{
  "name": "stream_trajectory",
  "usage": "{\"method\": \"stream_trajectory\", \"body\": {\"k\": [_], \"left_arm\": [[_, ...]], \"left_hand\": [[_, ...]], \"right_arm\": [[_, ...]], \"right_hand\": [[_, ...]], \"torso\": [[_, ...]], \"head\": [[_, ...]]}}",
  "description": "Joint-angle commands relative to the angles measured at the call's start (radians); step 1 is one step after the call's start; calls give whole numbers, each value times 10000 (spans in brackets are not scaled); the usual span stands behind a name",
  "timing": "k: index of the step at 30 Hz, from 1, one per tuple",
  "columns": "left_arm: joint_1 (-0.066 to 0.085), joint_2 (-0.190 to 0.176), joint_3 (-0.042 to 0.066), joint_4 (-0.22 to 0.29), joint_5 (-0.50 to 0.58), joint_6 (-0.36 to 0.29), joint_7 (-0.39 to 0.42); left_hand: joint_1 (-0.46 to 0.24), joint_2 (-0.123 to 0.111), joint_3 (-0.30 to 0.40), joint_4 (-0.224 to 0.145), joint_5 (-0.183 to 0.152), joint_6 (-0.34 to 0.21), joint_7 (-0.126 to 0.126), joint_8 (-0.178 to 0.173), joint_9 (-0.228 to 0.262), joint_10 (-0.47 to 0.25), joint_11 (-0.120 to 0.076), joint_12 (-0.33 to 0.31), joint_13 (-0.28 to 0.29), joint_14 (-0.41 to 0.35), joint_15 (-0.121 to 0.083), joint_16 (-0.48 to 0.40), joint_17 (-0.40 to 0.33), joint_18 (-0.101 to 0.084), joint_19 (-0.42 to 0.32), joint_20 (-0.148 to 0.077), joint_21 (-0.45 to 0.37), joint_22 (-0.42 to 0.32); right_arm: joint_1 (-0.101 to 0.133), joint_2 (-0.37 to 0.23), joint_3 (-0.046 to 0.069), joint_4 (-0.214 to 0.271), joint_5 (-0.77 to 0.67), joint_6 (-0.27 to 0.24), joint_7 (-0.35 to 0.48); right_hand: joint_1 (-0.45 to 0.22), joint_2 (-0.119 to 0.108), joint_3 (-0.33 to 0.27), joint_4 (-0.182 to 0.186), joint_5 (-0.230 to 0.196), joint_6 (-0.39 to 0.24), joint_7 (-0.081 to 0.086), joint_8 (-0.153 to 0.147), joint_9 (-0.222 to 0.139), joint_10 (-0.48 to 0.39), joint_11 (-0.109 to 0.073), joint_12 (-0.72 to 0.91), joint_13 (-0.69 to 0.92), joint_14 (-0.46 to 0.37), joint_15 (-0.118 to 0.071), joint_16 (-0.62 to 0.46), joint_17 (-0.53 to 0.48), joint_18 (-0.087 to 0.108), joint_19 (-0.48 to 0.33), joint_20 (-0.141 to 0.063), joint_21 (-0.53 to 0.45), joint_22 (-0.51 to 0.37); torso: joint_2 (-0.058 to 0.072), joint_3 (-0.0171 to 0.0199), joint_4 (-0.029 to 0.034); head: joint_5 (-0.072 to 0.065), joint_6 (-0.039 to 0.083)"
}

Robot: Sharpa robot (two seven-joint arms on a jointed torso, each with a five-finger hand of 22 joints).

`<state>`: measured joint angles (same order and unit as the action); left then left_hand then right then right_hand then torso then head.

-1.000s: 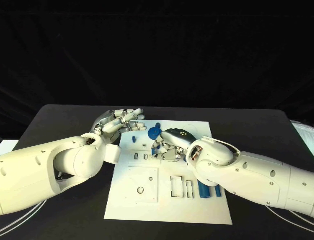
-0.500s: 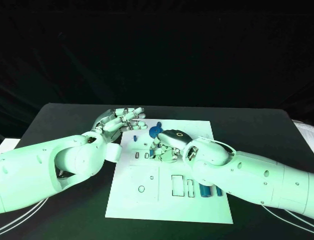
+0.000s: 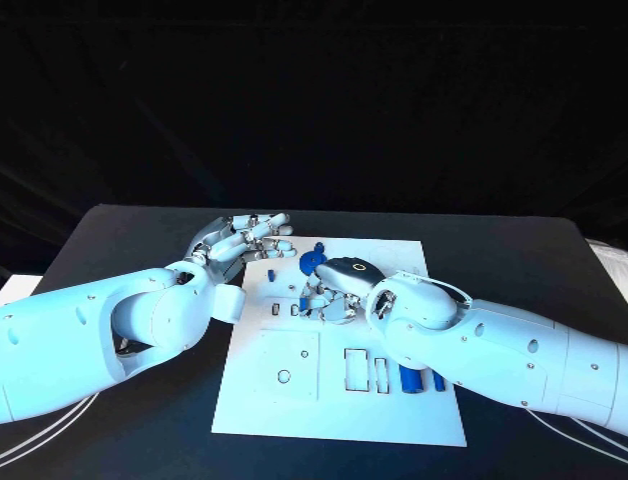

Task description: Assemble the parts on the task board

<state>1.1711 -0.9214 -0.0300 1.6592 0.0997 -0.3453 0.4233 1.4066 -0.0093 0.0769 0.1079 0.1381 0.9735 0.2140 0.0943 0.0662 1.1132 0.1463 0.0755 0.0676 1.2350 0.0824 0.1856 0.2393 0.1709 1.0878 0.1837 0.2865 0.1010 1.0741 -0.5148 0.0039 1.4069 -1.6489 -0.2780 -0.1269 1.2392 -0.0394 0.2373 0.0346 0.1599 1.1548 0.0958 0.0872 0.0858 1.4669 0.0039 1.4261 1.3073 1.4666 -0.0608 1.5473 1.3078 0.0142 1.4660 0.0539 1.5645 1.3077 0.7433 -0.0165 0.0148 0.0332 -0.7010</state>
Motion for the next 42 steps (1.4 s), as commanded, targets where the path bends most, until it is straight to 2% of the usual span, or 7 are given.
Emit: {"method": "stream_trajectory", "body": {"k": [1,5,13,29,36,42], "left_arm": [[4,8,5,16,32,199,84],[4,9,5,13,32,198,81],[4,15,5,7,32,203,77],[4,8,5,12,32,207,68],[4,9,5,10,32,222,65],[4,15,5,2,32,233,74]], "left_hand": [[82,12,-12,-37,-34,-52,-7,-43,6,-22,20,-62,-2,-37,9,-24,9,118,20,44,-41,-11],[82,12,-12,-37,-34,-52,-7,-43,6,-22,20,-62,-2,-37,9,-24,9,118,20,44,-41,-11],[82,12,-12,-37,-34,-52,-7,-43,6,-22,20,-62,-2,-37,9,-24,9,118,20,44,-41,-11],[82,12,-12,-37,-34,-52,-7,-43,6,-22,20,-62,-2,-37,9,-24,9,118,20,44,-41,-11],[71,10,-15,-40,-46,-54,-6,-47,6,-22,22,-66,-3,-36,10,-33,18,117,21,45,-43,-14],[71,10,-15,-40,-46,-54,-6,-47,6,-22,22,-66,-3,-36,10,-33,18,117,21,45,-43,-14]], "right_arm": [[-76,-49,-72,-48,-251,794,-332],[-76,-73,-77,-14,-296,846,-378],[-76,-88,-87,54,-375,818,-438],[-76,-86,-101,53,-400,672,-492],[-76,-92,-109,84,-398,178,-446],[-82,-113,-113,233,-394,-469,-289]], "right_hand": [[-1,-100,-60,8,17,38,-30,-83,4,576,62,-107,1831,916,40,-48,1997,-135,1029,-15,50,2601],[-19,-179,-99,-5,7,-37,13,-145,-18,534,98,-226,1774,907,70,-69,1953,-131,1020,10,43,2586],[-113,-363,-220,7,18,-193,96,-230,-72,473,172,-390,1694,897,134,-92,1908,-127,1008,68,35,2569],[-307,-500,-409,123,11,-362,163,-246,-134,402,236,-591,1591,882,194,-130,1832,-122,996,132,26,2549],[-574,-722,-878,351,-195,-1056,306,-256,-204,235,367,-1032,1362,851,307,-204,1688,-104,952,235,-6,2480],[-587,-758,-1139,495,-255,-1279,356,-244,-193,59,415,-1488,1116,838,348,-236,1629,-98,935,280,-19,2453]], "torso": [[-1,-4,-7],[3,5,-8],[-1,-4,0],[-5,-6,0],[-2,-2,-5],[-1,1,-5]], "head": [[9,-7],[23,-15],[27,-31],[22,-39],[25,-39],[18,-43]]}}
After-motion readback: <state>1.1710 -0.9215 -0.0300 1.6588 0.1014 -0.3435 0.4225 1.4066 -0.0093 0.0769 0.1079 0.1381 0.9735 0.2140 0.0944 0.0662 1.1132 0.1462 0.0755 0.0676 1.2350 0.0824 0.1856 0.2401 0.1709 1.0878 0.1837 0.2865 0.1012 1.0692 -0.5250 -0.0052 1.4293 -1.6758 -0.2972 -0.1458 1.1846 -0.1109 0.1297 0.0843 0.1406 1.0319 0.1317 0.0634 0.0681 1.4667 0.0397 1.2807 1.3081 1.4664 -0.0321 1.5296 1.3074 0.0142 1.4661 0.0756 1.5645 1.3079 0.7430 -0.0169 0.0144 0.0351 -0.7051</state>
